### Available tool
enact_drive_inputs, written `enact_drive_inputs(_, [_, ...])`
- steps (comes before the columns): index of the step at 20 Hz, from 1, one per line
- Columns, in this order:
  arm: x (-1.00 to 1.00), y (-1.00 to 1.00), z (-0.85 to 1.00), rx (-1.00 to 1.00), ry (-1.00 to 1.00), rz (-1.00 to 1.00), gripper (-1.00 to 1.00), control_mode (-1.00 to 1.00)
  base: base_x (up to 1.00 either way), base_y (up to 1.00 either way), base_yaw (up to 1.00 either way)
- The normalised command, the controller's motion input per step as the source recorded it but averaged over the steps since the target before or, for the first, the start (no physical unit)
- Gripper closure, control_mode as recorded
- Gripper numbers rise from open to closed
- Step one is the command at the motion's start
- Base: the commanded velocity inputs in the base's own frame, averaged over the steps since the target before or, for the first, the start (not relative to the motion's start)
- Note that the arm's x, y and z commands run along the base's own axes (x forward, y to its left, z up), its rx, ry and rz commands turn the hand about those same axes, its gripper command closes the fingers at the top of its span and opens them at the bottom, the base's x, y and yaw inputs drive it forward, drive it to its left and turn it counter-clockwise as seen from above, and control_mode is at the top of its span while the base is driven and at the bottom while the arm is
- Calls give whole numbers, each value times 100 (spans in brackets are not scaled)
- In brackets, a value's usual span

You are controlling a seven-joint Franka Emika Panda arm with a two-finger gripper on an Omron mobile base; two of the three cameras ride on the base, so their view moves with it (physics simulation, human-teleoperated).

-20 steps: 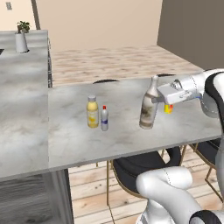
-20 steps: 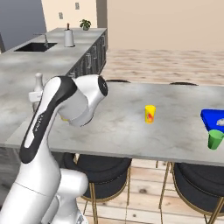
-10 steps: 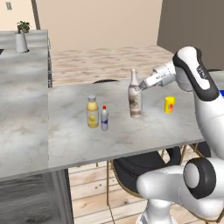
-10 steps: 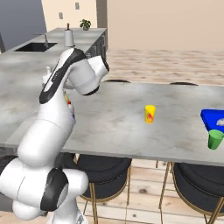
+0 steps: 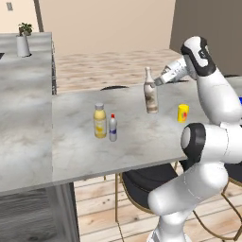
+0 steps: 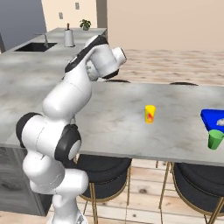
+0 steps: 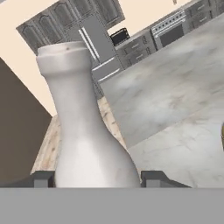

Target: Place the drinks on the dining counter in a tight cluster.

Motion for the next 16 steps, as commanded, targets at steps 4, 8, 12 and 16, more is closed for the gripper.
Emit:
enact_drive_inputs(4, [30, -3, -39, 4, -16, 0, 100, -100, 0, 0, 0])
enact_drive_inputs(8, [4, 0, -44, 10, -11, 0, 100, -100, 0, 0, 0])
enact_drive_inputs(12, [14, 0, -43, 9, -17, 0, 100, -100, 0, 0, 0])
enact_drive_inputs(16, [13, 0, -64, 9, -17, 0, 100, -100, 0, 0, 0])
